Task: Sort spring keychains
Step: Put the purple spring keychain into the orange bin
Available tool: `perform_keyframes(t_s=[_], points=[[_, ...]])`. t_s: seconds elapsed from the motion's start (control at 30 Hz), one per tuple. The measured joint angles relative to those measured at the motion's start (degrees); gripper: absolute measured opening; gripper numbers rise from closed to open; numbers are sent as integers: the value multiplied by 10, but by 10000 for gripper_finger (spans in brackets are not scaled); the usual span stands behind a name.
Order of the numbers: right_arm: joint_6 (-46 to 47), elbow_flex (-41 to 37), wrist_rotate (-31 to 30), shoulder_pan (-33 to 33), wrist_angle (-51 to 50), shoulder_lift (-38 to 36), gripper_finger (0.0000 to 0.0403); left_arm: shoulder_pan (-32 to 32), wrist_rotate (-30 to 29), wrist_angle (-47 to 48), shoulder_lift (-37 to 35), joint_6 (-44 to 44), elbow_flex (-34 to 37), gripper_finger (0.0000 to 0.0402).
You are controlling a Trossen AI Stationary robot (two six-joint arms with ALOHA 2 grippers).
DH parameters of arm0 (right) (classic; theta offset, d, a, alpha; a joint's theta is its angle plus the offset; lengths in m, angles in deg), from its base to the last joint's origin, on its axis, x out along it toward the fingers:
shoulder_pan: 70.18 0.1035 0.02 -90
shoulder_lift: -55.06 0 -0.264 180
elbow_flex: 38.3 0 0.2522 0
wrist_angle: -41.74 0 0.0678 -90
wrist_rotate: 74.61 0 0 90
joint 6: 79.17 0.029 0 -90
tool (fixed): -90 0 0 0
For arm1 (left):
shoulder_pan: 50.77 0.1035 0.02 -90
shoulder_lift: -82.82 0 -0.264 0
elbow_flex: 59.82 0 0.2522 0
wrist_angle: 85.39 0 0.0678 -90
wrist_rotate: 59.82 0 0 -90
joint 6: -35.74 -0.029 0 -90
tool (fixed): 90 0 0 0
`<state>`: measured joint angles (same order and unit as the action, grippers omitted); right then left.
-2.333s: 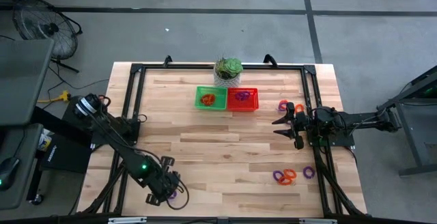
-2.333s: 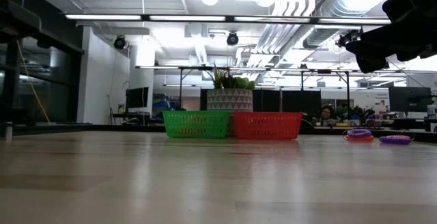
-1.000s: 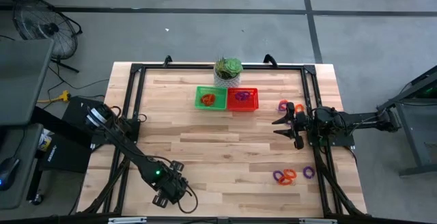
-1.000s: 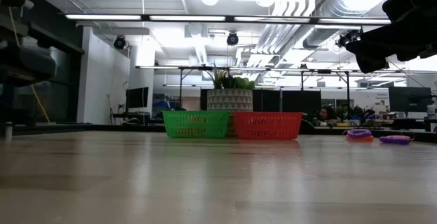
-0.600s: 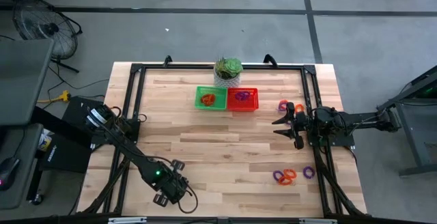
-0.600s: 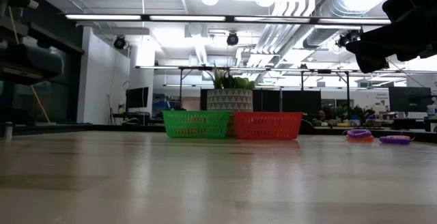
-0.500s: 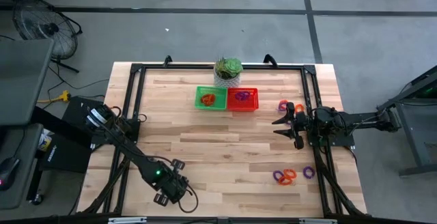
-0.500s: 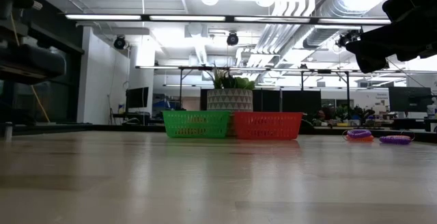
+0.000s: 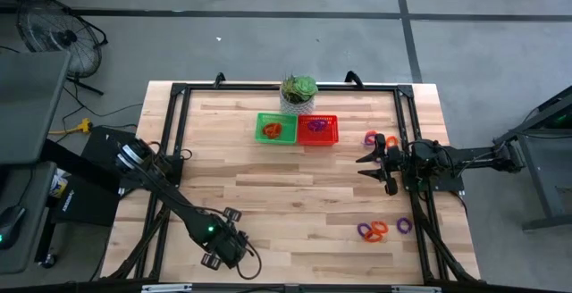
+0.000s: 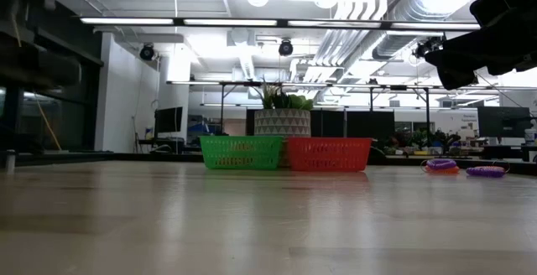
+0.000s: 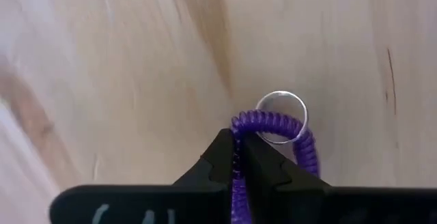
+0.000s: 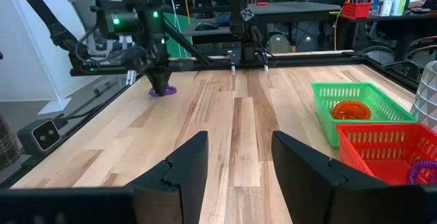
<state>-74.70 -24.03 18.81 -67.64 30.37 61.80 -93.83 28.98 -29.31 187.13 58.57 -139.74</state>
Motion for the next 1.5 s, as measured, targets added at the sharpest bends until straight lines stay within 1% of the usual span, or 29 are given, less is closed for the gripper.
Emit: perform_keyframes(t_s=[0.23, 0.4, 0.7, 0.83, 0.93, 1.17, 1.37, 1.5], points=[[0, 0, 0, 0, 0, 0, 162, 0, -13, 33, -35, 11, -43, 5], [0, 0, 0, 0, 0, 0, 161, 15, -45, 56, -44, 20, -71, 5], [0, 0, 0, 0, 0, 0, 157, 40, -150, 65, -86, 98, -77, 5], [0, 0, 0, 0, 0, 0, 162, 55, -196, 80, -104, 119, -77, 5], [0, 0, 0, 0, 0, 0, 163, 72, -217, 75, -117, 119, -79, 5], [0, 0, 0, 0, 0, 0, 157, 132, -214, 49, -127, 44, -78, 5], [0, 0, 0, 0, 0, 0, 159, 204, -168, -11, -127, -45, -78, 5], [0, 0, 0, 0, 0, 0, 163, 268, -133, -63, -127, -113, -78, 5]])
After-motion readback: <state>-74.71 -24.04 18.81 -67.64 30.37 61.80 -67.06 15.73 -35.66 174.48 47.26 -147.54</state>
